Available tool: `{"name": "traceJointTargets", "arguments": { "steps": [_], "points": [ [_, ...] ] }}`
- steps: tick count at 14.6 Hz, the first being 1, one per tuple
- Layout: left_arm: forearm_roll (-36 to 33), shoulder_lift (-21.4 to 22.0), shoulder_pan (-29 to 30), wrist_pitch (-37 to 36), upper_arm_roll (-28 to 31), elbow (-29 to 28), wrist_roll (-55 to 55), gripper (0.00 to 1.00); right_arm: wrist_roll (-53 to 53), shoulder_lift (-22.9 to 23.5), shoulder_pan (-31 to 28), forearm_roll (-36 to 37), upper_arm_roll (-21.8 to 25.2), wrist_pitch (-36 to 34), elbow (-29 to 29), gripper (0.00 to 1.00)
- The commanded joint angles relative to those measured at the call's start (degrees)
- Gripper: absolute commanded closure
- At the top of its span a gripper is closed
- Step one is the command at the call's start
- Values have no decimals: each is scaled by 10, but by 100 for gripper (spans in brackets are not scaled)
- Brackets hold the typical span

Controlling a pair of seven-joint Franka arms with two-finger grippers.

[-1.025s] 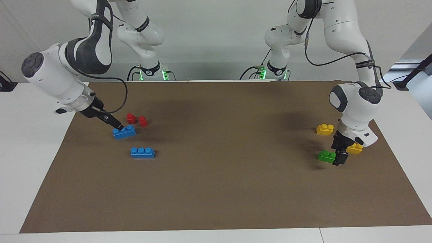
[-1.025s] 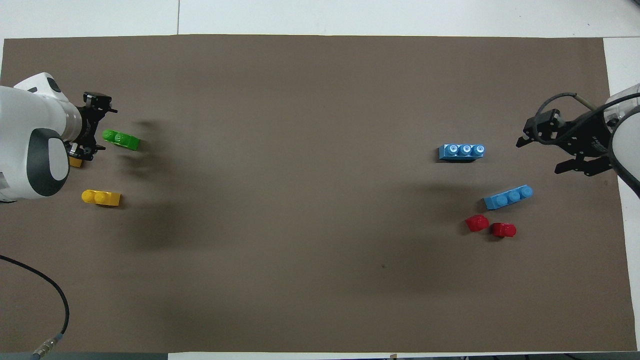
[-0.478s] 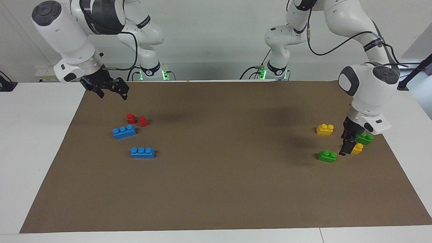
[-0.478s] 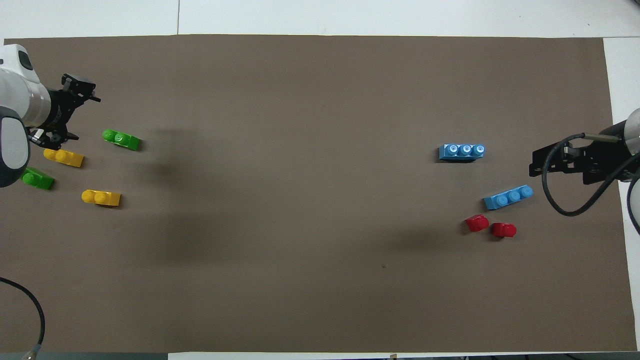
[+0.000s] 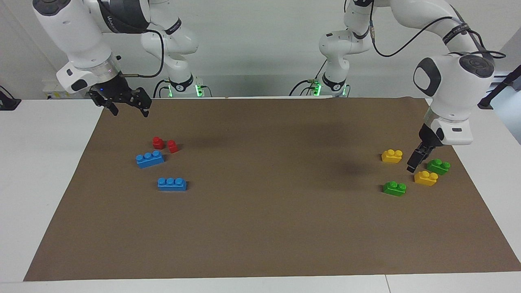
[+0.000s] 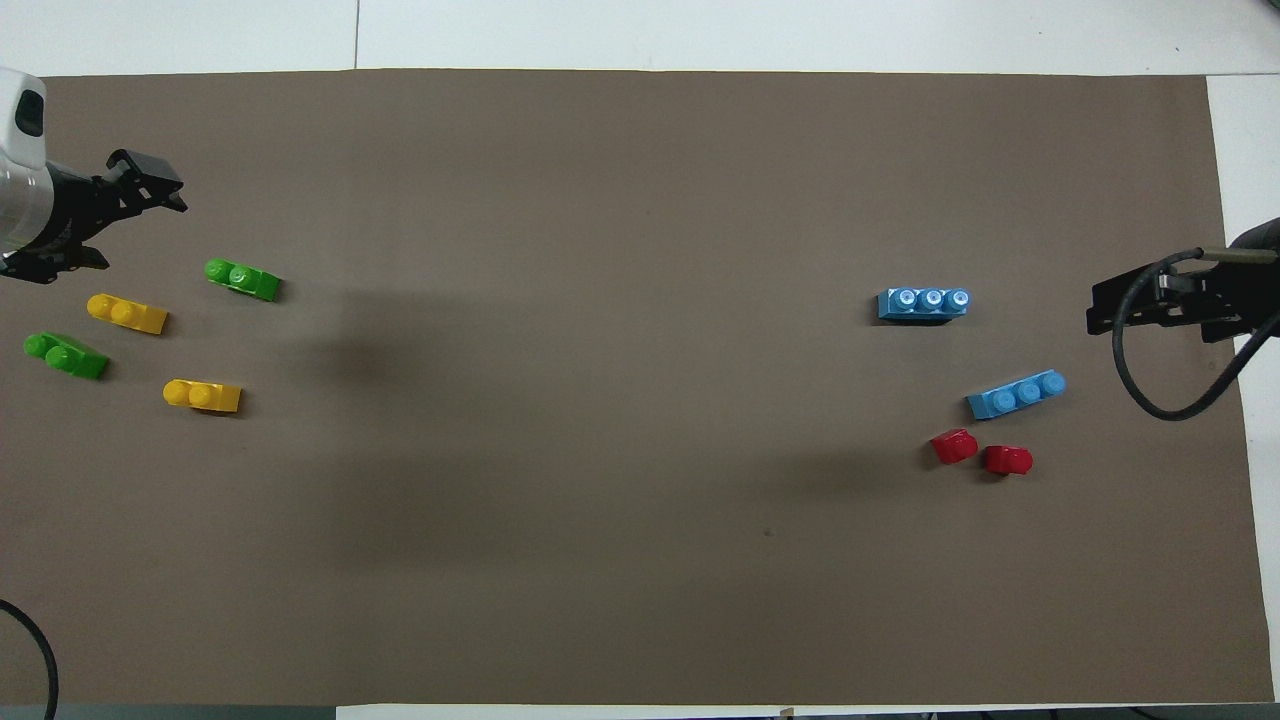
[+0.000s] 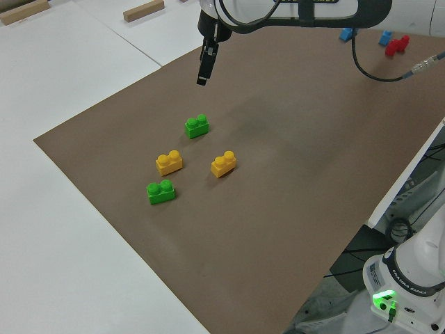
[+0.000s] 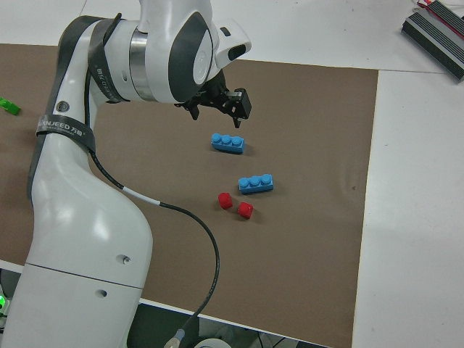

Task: Remove green block with left arm and hold with right

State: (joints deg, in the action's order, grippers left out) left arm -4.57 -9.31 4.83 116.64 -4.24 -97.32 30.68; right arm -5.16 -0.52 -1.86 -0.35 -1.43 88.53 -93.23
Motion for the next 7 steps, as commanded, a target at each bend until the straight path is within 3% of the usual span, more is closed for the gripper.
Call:
{"name": "traceJointTargets", "arguments": {
  "steps": [1,5,7],
  "points": [
    [-1,45,0,-58,0,-1,-86,0,16,15,-5,21,-2,-14,21,0],
    [1,90,-12,-155,5,1,-193,0,16,14,-7,26,-2,-6,17,0],
    [1,97,-50,-212,25,40,-200,0,16,14,-8,26,-2,-5,16,0]
  ]
}}
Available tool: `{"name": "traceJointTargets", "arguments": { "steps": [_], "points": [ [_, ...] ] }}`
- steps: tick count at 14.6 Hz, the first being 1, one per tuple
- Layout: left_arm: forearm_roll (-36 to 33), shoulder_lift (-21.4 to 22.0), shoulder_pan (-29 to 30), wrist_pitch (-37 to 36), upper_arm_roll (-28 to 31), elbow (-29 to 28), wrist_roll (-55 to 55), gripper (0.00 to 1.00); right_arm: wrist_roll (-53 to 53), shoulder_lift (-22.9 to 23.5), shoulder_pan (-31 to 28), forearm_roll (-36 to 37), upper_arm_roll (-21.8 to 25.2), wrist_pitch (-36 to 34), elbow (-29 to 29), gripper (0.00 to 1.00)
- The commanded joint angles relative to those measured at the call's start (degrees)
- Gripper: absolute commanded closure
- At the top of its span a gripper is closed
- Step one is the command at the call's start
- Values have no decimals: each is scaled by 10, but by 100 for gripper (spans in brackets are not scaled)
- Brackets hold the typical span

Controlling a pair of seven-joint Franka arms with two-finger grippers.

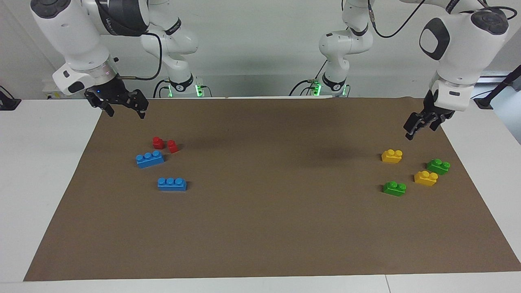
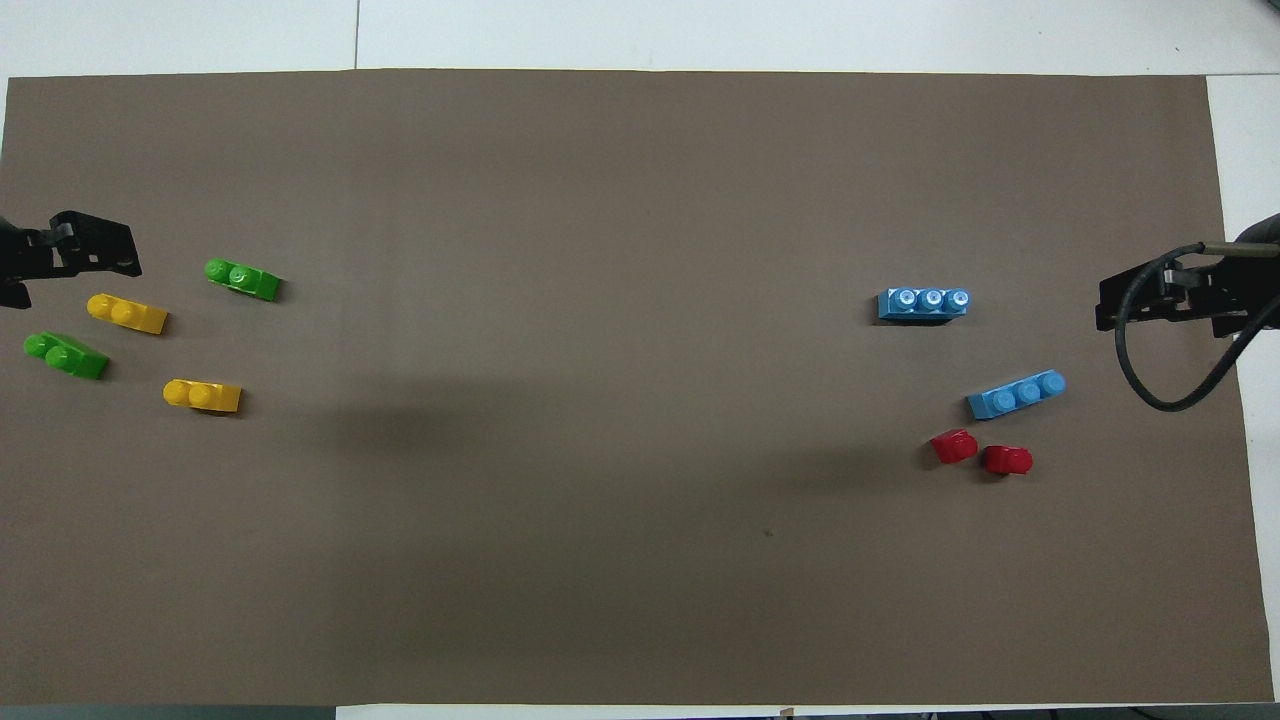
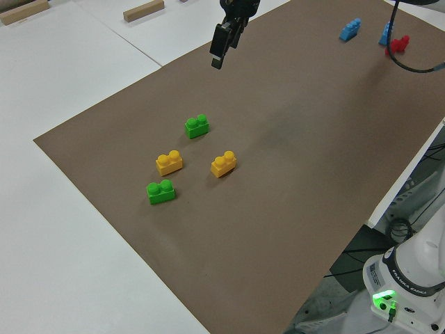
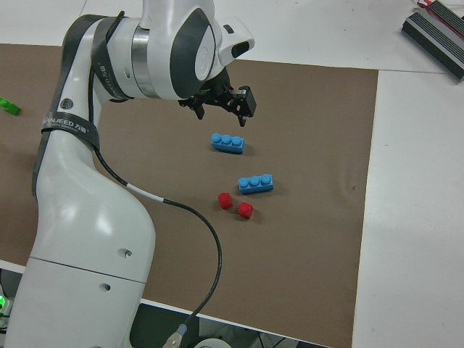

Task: Remove green block with left arm and hold with right

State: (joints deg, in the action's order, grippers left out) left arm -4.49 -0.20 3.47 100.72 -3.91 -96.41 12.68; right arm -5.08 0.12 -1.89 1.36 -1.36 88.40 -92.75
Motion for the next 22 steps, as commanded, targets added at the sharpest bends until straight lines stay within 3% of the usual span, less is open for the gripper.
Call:
{"name": "traceJointTargets", "arguments": {
  "steps": [1,4,11,18,22],
  "points": [
    [2,6,-56,-65,31,34,-20,0,16,8,-7,9,-3,-4,12,0],
    [11,19,-127,-78,102,32,-20,0,16,7,-8,9,-3,-4,9,0],
    [62,63,-101,-122,100,11,-123,0,16,1,-9,8,-2,-4,-2,0],
    [55,78,-93,-44,77,-32,-185,0,10,0,-9,6,-2,-10,-2,0],
    [55,79,-93,-33,75,-38,-143,0,10,0,-9,6,-2,-11,-2,0]
  ]
}}
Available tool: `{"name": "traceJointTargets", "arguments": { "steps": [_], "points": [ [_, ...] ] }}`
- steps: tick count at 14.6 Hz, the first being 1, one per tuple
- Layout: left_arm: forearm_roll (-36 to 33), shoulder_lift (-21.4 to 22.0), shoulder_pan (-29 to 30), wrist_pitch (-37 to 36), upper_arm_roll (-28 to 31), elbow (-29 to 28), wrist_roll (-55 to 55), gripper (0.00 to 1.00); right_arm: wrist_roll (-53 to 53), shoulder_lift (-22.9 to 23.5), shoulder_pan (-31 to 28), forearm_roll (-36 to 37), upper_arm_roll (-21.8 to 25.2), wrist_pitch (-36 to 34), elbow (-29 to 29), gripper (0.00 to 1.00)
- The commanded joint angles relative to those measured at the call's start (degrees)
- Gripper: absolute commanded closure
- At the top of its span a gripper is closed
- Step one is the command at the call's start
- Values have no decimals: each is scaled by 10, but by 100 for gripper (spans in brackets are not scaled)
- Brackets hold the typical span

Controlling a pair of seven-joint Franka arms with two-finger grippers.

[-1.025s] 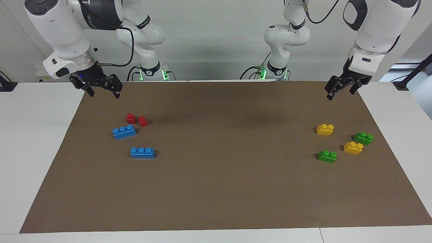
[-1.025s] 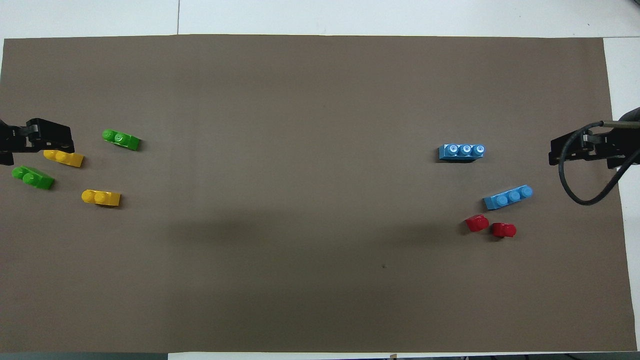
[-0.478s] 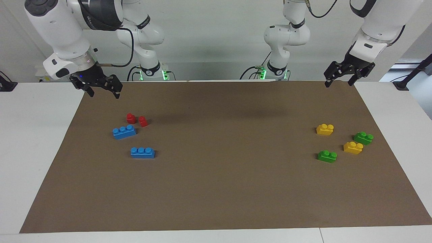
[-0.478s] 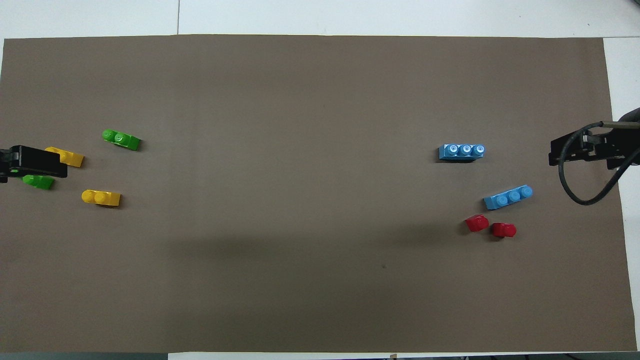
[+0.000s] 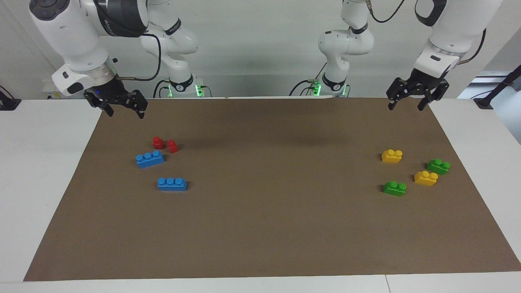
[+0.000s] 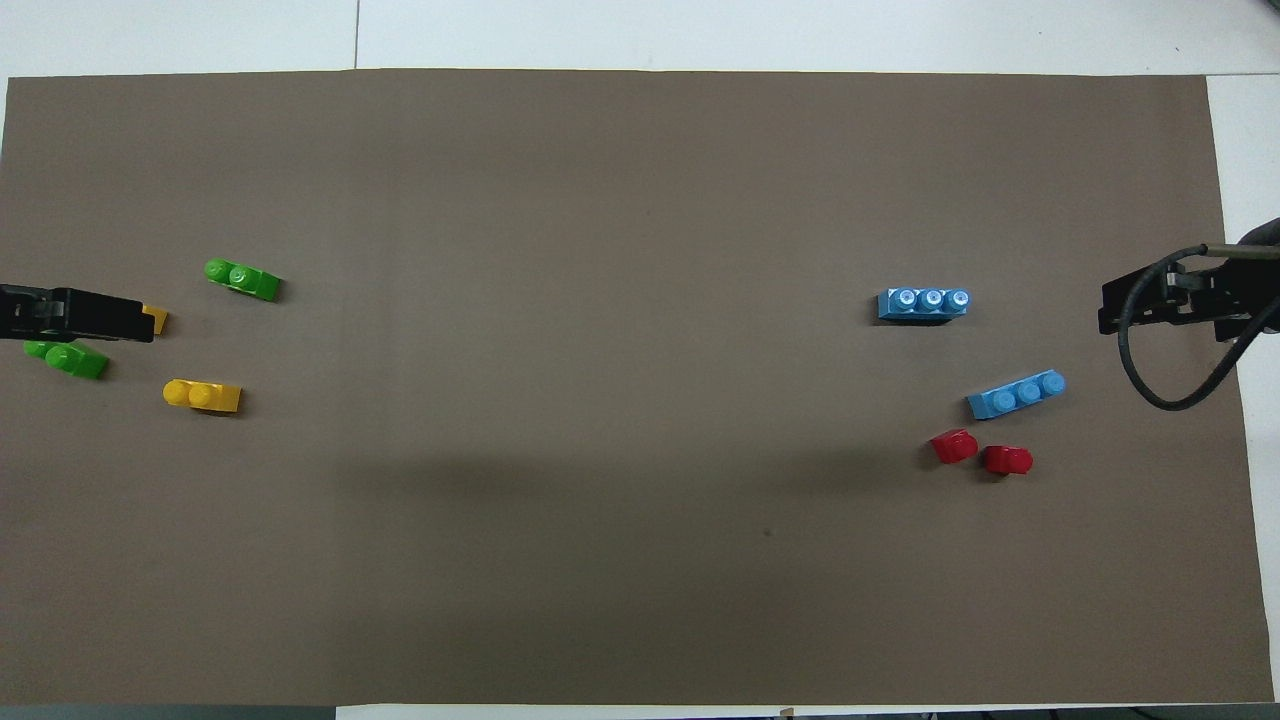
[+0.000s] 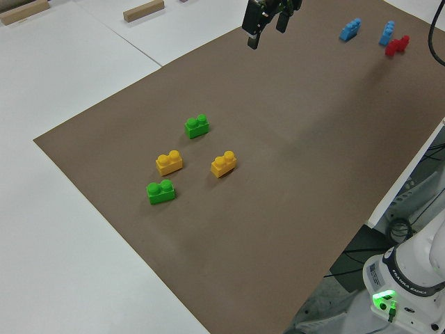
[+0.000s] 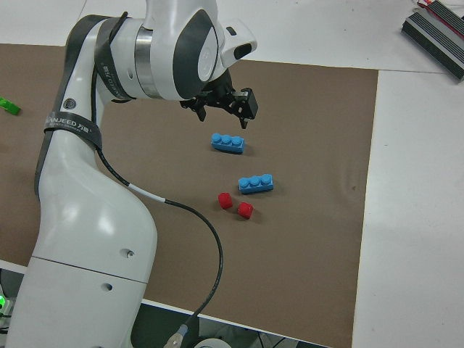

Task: Remove green block with left arm and hold with right

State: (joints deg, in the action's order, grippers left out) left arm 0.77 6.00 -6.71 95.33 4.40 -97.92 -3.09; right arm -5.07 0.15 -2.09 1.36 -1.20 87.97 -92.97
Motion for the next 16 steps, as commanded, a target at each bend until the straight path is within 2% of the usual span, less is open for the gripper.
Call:
{"name": "traceJointTargets", "arguments": {
  "steps": [1,4,7,11,16],
  "points": [
    [2,17,9,21,-8,-23,13,0,10,-1,-7,6,-4,-7,0,0],
    [2,17,8,21,-8,-23,12,0,10,-1,-8,6,-4,-7,0,0],
    [-44,18,7,22,-11,-28,-22,0,10,-1,-7,6,-4,-7,0,0],
    [-43,23,4,-37,-13,-28,32,0,11,-1,-8,6,-4,-7,0,0],
    [-40,23,7,-39,-14,-25,28,0,10,-1,-8,6,-4,-7,0,0]
  ]
}}
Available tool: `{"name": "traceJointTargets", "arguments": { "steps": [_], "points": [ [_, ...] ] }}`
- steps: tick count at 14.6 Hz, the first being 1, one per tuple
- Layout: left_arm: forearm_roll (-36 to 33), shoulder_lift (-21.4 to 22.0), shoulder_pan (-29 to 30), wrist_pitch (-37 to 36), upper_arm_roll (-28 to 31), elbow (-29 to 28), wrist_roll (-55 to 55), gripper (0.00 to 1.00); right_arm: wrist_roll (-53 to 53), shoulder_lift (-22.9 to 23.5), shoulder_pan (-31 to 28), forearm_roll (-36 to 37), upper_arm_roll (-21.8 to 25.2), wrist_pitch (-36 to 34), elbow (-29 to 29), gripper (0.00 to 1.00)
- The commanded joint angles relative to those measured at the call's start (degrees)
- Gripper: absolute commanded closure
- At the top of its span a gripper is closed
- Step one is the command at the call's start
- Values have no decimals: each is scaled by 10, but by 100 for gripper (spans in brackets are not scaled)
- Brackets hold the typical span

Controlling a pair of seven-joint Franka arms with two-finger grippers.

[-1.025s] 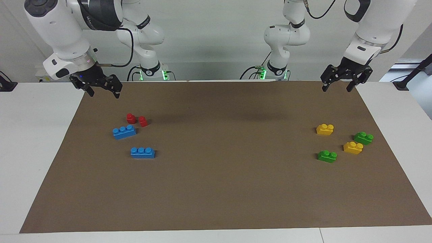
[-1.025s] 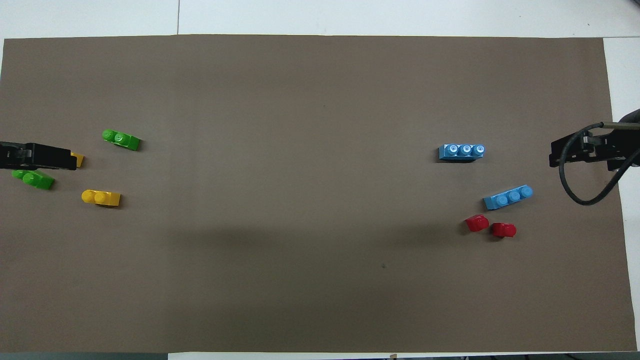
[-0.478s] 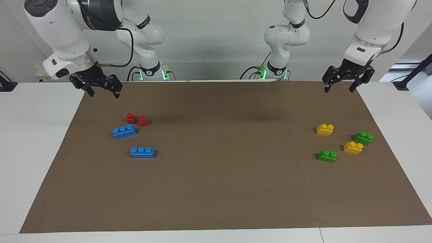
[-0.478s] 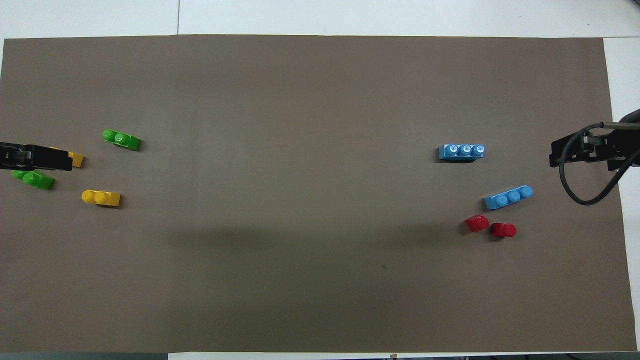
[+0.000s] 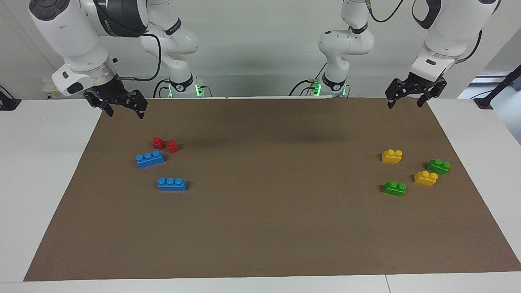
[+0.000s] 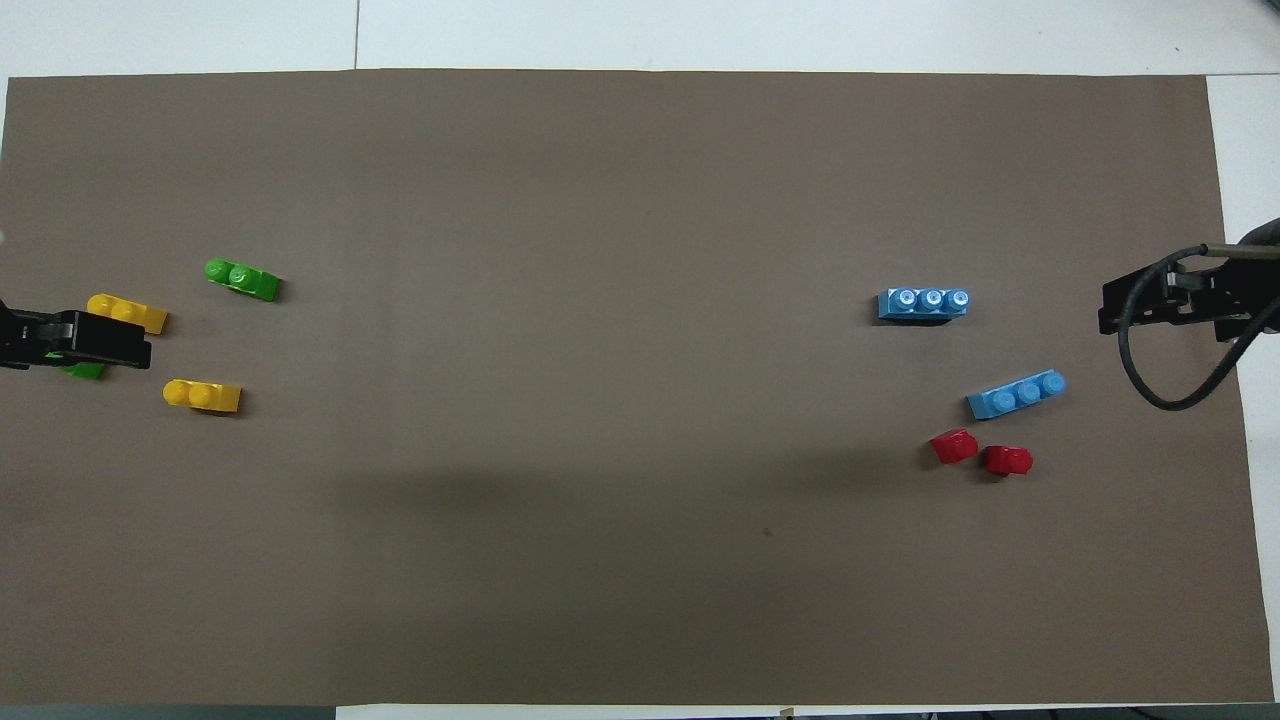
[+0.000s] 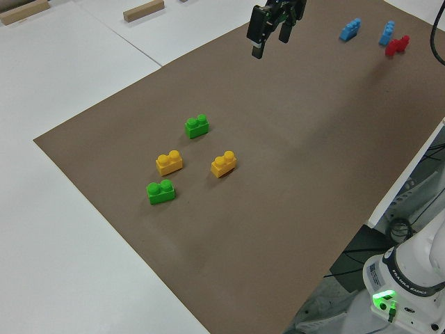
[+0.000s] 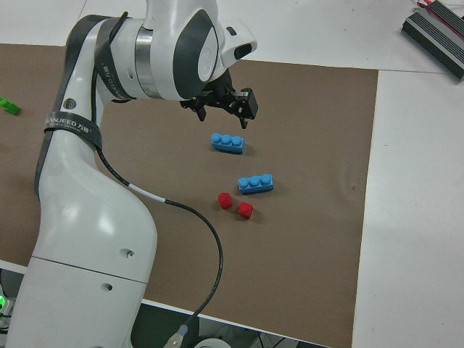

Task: Remove green block with left arm and hold with right

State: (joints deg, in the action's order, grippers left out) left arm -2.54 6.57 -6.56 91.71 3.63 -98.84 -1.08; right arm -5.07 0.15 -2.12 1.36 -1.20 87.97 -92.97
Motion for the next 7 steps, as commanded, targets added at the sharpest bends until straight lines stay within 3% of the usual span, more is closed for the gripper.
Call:
{"name": "traceJointTargets", "arguments": {
  "steps": [1,7],
  "points": [
    [-6,16,7,-1,-6,-15,6,0,10,-1,-8,6,-4,-7,0,0],
    [-3,17,7,4,-6,-16,7,0,11,-1,-8,6,-4,-7,0,0]
  ]
}}
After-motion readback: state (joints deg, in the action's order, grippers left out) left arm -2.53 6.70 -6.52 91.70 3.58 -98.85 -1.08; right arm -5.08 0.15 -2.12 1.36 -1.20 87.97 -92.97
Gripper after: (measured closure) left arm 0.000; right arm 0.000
